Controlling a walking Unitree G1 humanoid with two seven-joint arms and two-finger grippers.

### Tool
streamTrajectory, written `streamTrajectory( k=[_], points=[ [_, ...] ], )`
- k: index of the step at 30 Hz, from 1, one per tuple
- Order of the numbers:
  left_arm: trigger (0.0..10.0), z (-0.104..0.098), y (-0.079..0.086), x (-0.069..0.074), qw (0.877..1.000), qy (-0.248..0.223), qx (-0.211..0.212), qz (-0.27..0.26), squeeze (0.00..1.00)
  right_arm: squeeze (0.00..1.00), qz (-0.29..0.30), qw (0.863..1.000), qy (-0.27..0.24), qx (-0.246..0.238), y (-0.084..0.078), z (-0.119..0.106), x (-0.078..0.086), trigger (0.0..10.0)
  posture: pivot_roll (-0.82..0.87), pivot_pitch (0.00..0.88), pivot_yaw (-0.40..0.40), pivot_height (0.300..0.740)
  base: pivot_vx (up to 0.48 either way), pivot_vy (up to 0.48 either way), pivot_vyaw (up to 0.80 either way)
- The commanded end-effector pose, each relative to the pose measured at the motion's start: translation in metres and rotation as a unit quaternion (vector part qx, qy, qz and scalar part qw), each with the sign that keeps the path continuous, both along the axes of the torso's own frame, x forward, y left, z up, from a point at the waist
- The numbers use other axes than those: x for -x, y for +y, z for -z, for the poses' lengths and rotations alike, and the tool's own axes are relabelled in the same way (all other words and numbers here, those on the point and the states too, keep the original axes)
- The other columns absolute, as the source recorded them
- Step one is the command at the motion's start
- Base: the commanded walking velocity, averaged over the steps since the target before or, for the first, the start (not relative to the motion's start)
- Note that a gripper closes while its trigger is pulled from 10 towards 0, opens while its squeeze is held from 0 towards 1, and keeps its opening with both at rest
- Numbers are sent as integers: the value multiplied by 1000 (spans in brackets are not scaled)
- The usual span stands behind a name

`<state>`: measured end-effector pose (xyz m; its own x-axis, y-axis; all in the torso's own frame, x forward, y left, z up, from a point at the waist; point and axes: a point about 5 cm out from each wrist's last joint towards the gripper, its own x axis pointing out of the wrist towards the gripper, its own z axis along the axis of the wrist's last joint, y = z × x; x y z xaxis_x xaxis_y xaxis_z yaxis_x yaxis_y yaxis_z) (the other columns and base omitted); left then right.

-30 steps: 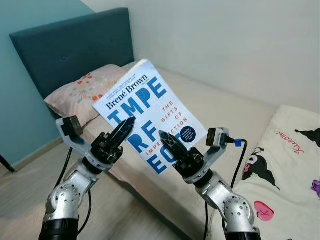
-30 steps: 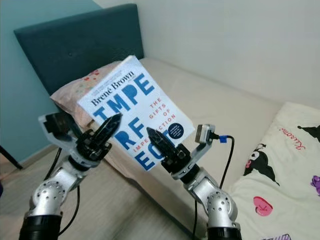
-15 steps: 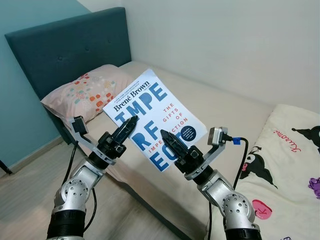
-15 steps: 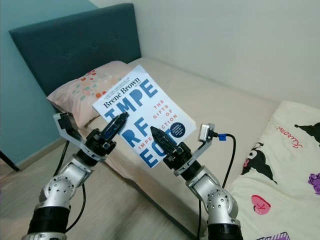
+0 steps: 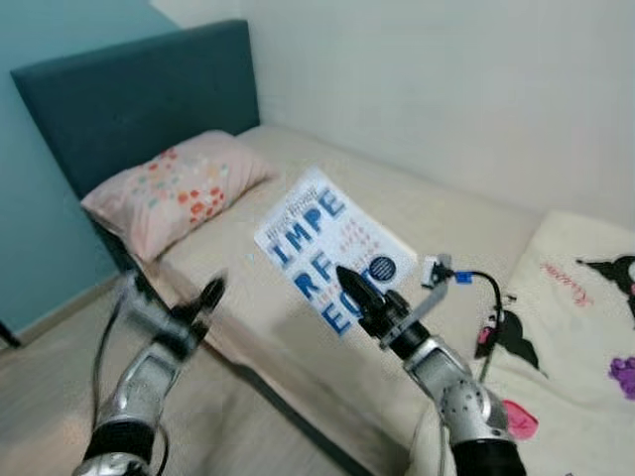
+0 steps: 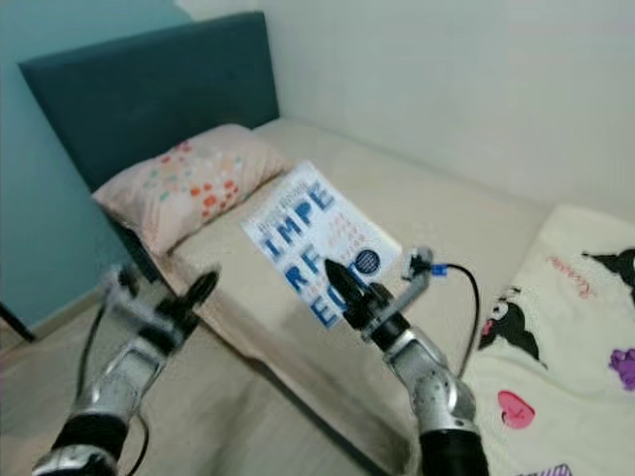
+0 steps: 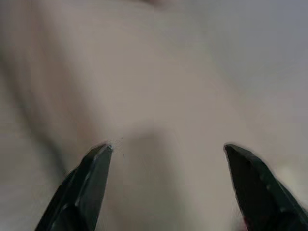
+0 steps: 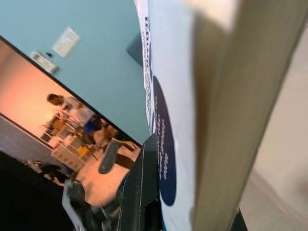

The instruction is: Clean up the room

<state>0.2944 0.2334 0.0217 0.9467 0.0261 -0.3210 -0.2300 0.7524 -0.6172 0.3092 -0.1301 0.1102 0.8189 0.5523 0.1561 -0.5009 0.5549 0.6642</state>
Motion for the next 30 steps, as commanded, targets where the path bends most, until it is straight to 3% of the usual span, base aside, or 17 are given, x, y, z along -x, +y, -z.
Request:
streamTrajectory(
  k=[1, 4, 5, 8, 10, 12, 13, 14, 16, 17, 18, 19, 20, 27, 30],
  points=[
    [10000, 14, 15, 14, 997, 59, -43, -34, 1000, 0, 2, 1000, -9, 1, 6, -3, -2, 0, -97, 43, -4, 740, 0, 0, 800],
    [10000, 25, 20, 25, 991, 101, -76, -37, 1000, 0, 7, 1000, -4, 0, 5, -1, -2, 0, -98, 43, -3, 740, 0, 0, 800],
    [10000, 37, 24, 38, 985, 137, -94, -39, 0, 0, 13, 1000, 2, 2, 3, 2, -3, 0, -100, 41, -1, 740, 0, 0, 800],
    [10000, 55, 26, 60, 978, 177, -99, -42, 0, 0, 35, 999, 22, 20, -1, 11, -6, 0, -97, 39, -3, 740, 0, 0, 800],
    [10000, 58, 26, 63, 977, 184, -100, -42, 0, 0, 41, 998, 27, 27, -3, 14, -7, 0, -97, 39, -3, 740, 0, 0, 800],
    [10000, 65, 25, 72, 971, 209, -108, -45, 0, 0, 64, 993, 62, 76, -8, 29, -9, 0, -95, 38, -5, 740, 480, 0, 788],
    [10000, 65, 25, 72, 971, 209, -108, -45, 0, 0, 64, 993, 62, 76, -8, 29, -9, 0, -95, 38, -5, 740, 480, 0, 781],
    [10000, 67, 25, 75, 969, 215, -108, -48, 0, 0, 72, 989, 77, 100, -9, 36, -9, 0, -95, 37, -6, 740, 480, 0, 781],
    [10000, 72, 22, 80, 966, 231, -110, -46, 0, 0, 122, 963, 128, 204, -23, 57, -9, 0, -95, 36, -7, 740, 480, 0, 294],
    [10000, 74, 21, 82, 964, 238, -114, -41, 0, 0, 130, 949, 144, 248, -27, 66, -7, 5608, -96, 34, -7, 740, 480, 0, 0],
    [10000, 75, 20, 82, 963, 242, -117, -39, 0, 0, 133, 940, 154, 275, -30, 71, -6, 5608, -96, 34, -7, 740, 480, 0, 0],
    [10000, 75, 20, 82, 963, 242, -117, -39, 0, 0, 133, 940, 154, 275, -30, 71, -6, 5608, -96, 34, -7, 740, 480, 0, 0],
    [10000, 76, 17, 83, 962, 244, -119, -31, 0, 0, 132, 932, 166, 293, -32, 77, -3, 10000, -97, 34, -7, 740, 480, 0, 0],
    [10000, 82, 5, 86, 961, 251, -119, -2, 0, 0, 161, 911, 201, 323, -43, 92, 5, 10000, -103, 34, -6, 740, 480, 0, 0],
    [10000, 83, 2, 86, 960, 252, -120, 5, 0, 0, 164, 909, 203, 325, -44, 94, 6, 10000, -104, 32, -6, 740, 480, 0, 0]
  ],
)
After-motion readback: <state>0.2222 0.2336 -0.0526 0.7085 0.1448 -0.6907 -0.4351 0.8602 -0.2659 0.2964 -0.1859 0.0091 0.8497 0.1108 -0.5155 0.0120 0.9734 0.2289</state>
